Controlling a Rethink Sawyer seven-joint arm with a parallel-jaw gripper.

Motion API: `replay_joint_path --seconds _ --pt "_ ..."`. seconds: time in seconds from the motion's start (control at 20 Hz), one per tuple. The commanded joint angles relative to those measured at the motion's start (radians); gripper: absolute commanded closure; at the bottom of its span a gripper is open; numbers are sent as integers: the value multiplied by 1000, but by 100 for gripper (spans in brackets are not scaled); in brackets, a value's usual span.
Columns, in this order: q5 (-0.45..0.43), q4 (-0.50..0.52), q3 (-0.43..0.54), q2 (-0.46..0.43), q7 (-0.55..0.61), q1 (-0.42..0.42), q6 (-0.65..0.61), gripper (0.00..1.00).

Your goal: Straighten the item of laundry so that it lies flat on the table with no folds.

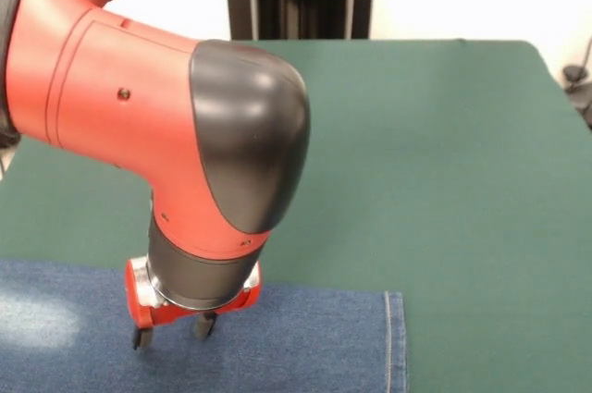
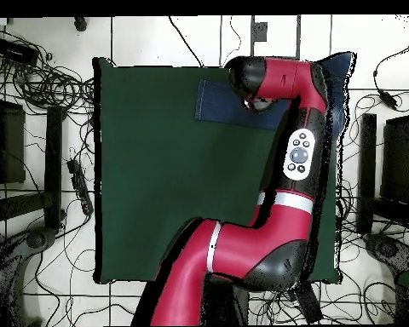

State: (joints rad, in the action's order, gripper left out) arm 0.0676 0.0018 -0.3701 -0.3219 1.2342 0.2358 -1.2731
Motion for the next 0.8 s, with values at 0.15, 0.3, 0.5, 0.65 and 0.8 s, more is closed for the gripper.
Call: replay_joint_path --seconds 0.15,0.3,0.5,0.65,0.8 --pt "141 103 79 22 118 1 -3 0" --pt "206 148 139 54 64 14 -12 0" --pt "295 160 166 17 -23 49 -55 0" --pt "329 130 89 -43 -100 84 -95 0" --pt "384 71 -51 -118 -163 122 -148 0"
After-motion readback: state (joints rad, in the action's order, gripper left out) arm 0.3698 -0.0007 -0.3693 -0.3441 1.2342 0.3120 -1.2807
